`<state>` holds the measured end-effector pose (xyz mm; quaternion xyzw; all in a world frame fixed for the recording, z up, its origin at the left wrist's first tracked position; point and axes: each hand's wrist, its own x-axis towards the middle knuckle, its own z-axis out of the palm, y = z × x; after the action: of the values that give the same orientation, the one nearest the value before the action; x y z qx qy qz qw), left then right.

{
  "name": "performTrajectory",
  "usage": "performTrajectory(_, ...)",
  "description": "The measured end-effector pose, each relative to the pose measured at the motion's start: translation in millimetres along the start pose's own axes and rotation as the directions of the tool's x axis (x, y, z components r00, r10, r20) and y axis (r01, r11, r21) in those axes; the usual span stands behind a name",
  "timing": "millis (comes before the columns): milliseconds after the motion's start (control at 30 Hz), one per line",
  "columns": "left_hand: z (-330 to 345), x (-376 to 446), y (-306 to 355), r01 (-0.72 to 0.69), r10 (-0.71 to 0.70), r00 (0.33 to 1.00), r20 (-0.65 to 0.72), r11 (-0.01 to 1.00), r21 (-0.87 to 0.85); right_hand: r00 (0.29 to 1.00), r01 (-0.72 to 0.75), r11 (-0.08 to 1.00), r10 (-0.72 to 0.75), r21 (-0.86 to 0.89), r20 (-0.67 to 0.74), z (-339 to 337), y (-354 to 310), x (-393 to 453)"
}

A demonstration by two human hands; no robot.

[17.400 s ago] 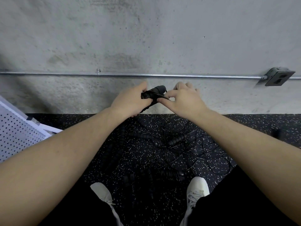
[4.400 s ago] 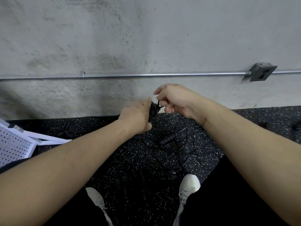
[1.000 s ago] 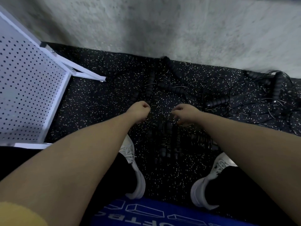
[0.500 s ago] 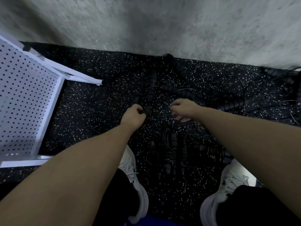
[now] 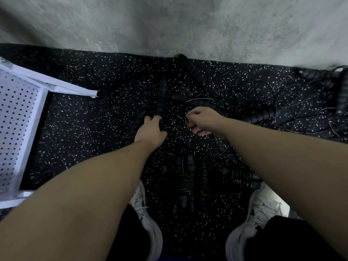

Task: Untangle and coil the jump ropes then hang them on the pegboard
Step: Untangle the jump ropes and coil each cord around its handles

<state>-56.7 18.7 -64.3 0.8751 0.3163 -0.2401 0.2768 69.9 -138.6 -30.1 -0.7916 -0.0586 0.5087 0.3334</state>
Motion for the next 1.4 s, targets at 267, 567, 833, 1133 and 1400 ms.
performTrajectory(267, -62, -28, 50, -0.190, 0.186, 0.982, -0.040, 0.972, -0.140, 0.962, 0.188, 0.975, -0.207, -0.121, -0.176, -22, -40, -54)
performTrajectory(567, -154, -126, 124, -0.374, 0.374, 0.926, -0.042, 0.927, 0.023, 0.831, 0.335, 0.851, -0.469, -0.405, -0.298, -70, -86, -169)
performTrajectory(833, -196, -213, 168, -0.567, 0.556, 0.819, -0.145, 0.822, -0.050, 0.846, 0.361, 0.727, -0.519, -0.585, -0.123, -79, -112, -272)
performTrajectory(1133, -217, -236, 190, -0.538, 0.471, 0.842, -0.264, 0.685, -0.492, 0.812, 0.458, 0.790, -0.558, -0.408, -0.169, -109, -98, -308)
performTrajectory(1400, -231, -215, 223, -0.529, 0.458, 0.836, -0.301, 0.530, -0.663, 0.842, 0.405, 0.901, -0.433, -0.153, -0.322, -139, -88, -308)
